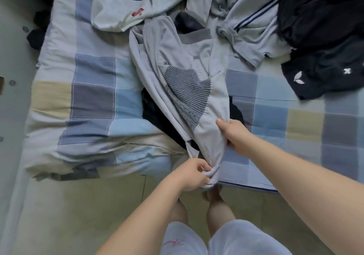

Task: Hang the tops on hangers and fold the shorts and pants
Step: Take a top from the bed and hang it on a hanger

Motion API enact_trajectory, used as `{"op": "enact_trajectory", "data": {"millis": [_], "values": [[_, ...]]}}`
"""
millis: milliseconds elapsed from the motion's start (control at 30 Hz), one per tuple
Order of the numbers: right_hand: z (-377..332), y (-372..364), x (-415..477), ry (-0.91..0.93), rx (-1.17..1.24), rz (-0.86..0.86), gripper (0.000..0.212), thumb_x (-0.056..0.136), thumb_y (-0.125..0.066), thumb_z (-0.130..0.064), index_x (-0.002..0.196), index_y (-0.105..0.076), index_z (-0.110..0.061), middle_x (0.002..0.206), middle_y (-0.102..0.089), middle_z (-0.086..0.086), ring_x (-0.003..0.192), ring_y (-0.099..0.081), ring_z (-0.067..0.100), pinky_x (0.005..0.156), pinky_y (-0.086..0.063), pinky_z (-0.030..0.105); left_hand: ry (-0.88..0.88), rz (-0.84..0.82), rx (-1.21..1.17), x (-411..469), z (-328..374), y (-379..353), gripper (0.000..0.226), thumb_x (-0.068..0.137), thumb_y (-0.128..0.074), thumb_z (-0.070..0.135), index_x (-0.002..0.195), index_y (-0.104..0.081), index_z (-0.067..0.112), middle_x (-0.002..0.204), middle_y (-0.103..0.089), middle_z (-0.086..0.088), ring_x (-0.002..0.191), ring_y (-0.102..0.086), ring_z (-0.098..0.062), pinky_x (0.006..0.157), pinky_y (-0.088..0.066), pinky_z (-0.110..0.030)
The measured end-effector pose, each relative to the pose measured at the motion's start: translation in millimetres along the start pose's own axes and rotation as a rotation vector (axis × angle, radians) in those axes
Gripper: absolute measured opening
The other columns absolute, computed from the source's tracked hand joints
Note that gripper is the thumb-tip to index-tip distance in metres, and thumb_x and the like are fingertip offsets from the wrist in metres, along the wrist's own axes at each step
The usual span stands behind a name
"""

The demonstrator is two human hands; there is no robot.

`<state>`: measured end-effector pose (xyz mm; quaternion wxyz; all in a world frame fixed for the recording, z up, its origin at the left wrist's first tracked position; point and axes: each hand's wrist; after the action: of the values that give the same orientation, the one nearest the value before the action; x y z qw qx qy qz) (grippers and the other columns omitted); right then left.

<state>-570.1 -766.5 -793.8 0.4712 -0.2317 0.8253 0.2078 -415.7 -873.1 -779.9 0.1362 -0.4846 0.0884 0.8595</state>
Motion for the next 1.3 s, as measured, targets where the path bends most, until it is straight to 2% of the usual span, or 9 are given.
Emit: {"op": "enact_trajectory", "data": {"millis": [100, 233, 400, 533, 700, 800, 967, 1167, 1300], "values": [[10, 32, -37, 0.051, -0.010, -0.030, 0.022, 0.101, -0.058, -0.032, 0.104, -0.072, -0.016, 0.106, -0.076, 0.007, 0.098, -0.071, 0.024, 0.081, -0.054, 0.034, 0.029, 0.069, -0.163, -6, 7, -27, 0.013, 0.092, -0.067, 0.024, 0.100, -0.074, 0.016, 0.083, -0.069, 0.004, 0.075, -0.059, -0.012, 0.070, -0.048, -0.023], [23, 72, -81, 0.095, -0.119, -0.086, 0.026, 0.100, -0.060, -0.028, 0.100, -0.073, -0.005, 0.110, -0.074, 0.018, 0.100, -0.070, 0.030, 0.096, -0.051, 0.051, 0.130, 0.619, -0.537, 5, 42, -28, 0.042, 0.101, -0.052, 0.043, 0.109, -0.062, 0.003, 0.098, -0.065, -0.006, 0.089, -0.059, -0.023, 0.082, -0.049, -0.039], [33, 104, -112, 0.079, -0.308, -0.258, 0.036, 0.097, -0.065, -0.029, 0.094, -0.068, 0.006, 0.091, -0.073, 0.011, 0.085, -0.057, 0.017, 0.089, -0.052, 0.033, 0.198, 0.514, -1.141, 29, 103, 7, 0.089, 0.066, -0.082, 0.059, 0.136, -0.051, 0.014, 0.126, -0.066, -0.011, 0.109, -0.066, -0.036, 0.097, -0.053, -0.055], [43, 124, -116, -0.007, -0.313, -0.263, 0.042, 0.093, -0.066, -0.029, 0.102, -0.062, 0.012, 0.095, -0.063, 0.024, 0.085, -0.053, 0.024, 0.084, -0.048, 0.042, 0.188, 0.496, -0.926, 39, 128, 4, 0.047, 0.088, -0.065, 0.003, 0.130, -0.053, 0.018, 0.118, -0.069, -0.015, 0.097, -0.071, -0.038, 0.086, -0.057, -0.059], [40, 153, -113, -0.027, -0.200, -0.086, 0.052, 0.090, -0.063, -0.056, 0.131, -0.053, -0.024, 0.131, -0.057, 0.000, 0.117, -0.058, 0.021, 0.087, -0.050, 0.042, 0.013, 0.320, -0.596, 14, 129, -20, 0.044, 0.085, -0.054, -0.012, 0.118, -0.066, 0.014, 0.115, -0.071, -0.012, 0.105, -0.068, -0.033, 0.093, -0.056, -0.048], [30, 164, -109, -0.050, -0.049, -0.033, 0.076, 0.085, -0.062, -0.066, 0.149, -0.035, -0.033, 0.149, -0.044, -0.002, 0.131, -0.048, 0.022, 0.092, -0.046, 0.044, -0.079, 0.285, -0.264, -17, 123, -35, 0.052, 0.085, -0.048, -0.017, 0.076, -0.071, 0.029, 0.085, -0.072, 0.004, 0.092, -0.066, -0.021, 0.074, -0.053, -0.030], [1, 152, -105, -0.249, 0.221, -0.214, 0.090, 0.062, -0.066, -0.085, 0.132, -0.049, -0.031, 0.135, -0.056, 0.006, 0.123, -0.057, 0.030, 0.083, -0.055, 0.053, -0.331, 0.252, 0.210, -73, 127, -44, 0.055, 0.071, -0.041, -0.019, 0.062, -0.062, 0.031, 0.072, -0.065, 0.016, 0.083, -0.062, -0.016, 0.072, -0.047, -0.031], [-13, 106, -104, -0.320, 0.005, -0.177, 0.052, 0.092, -0.070, -0.020, 0.137, -0.050, -0.005, 0.119, -0.067, 0.016, 0.104, -0.067, 0.031, 0.084, -0.057, 0.043, -0.448, 0.370, 0.679, -109, 129, -50, 0.031, 0.055, -0.038, -0.002, 0.067, -0.052, 0.024, 0.073, -0.053, 0.015, 0.093, -0.050, -0.022, 0.071, -0.029, -0.037], [-23, 99, -112, -0.103, -0.082, -0.002, 0.022, 0.099, -0.040, -0.001, 0.107, -0.058, -0.009, 0.092, -0.057, 0.009, 0.083, -0.057, 0.025, 0.069, -0.048, 0.030, -0.188, 0.252, 0.639, -104, 120, -54, 0.031, 0.069, -0.044, 0.001, 0.074, -0.053, 0.030, 0.079, -0.057, 0.013, 0.094, -0.054, -0.025, 0.066, -0.032, -0.037]]}}
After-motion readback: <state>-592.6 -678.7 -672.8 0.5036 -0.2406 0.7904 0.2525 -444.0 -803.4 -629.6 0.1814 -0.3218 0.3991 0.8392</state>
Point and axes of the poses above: each hand's wrist, its own x-axis towards the middle knuckle, its own y-axis out of the back of the hand, z = x × y
